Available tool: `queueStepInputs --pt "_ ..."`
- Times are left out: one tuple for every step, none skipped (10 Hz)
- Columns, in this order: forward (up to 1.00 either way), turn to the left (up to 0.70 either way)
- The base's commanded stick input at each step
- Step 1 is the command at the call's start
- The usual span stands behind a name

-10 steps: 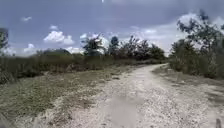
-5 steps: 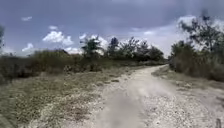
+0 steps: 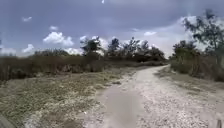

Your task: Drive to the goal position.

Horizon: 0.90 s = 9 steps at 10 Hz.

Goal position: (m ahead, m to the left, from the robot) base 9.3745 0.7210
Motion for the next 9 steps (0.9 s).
queueStepInputs --pt "0.5 -0.49" --pt "0.5 -0.49" --pt "0.5 -0.33" --pt "0.5 0.01" --pt "0.5 0.01" --pt "0.5 0.01" --pt "0.5 0.01" --pt "0.5 0.01" --pt "0.5 0.01"
